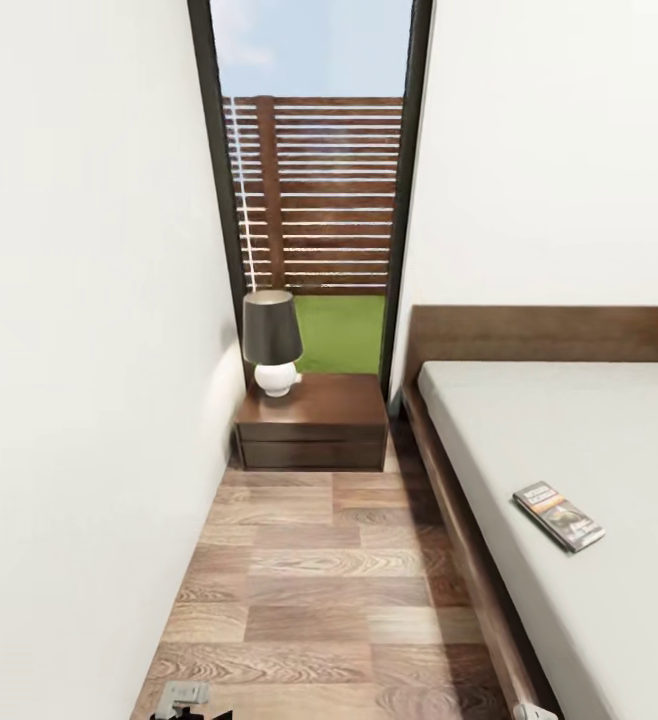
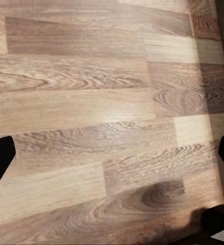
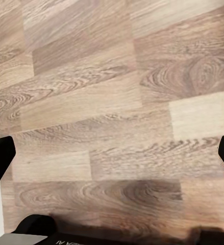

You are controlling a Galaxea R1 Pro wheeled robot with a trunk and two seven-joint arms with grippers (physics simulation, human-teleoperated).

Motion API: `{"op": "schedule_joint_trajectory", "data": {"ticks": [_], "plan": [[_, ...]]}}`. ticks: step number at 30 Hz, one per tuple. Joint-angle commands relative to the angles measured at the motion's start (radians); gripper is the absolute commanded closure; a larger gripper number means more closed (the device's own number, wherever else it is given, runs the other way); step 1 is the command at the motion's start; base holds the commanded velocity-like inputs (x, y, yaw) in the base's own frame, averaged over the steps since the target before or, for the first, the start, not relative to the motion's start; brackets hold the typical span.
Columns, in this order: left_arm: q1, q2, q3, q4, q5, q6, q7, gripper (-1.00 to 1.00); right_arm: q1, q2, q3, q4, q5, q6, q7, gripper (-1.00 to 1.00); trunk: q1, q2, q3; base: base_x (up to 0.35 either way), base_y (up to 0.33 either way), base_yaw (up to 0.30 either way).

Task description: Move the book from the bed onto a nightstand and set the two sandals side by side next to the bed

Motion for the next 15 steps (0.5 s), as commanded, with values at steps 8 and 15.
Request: {"op": "schedule_joint_trajectory", "data": {"ticks": [8, 15], "plan": [[-0.001, 0.000, 0.006, 0.001, 0.002, 0.000, -0.005, -1.00, 0.000, 0.000, -0.009, -0.001, 0.010, 0.002, 0.005, -1.00, 0.000, 0.000, -0.001, 0.301, 0.000, 0.000], [-0.001, 0.000, 0.006, 0.001, 0.002, 0.000, -0.006, -1.00, 0.000, 0.000, -0.008, 0.000, 0.010, 0.002, 0.005, -1.00, 0.000, 0.000, -0.001, 0.301, 0.000, 0.000]]}}
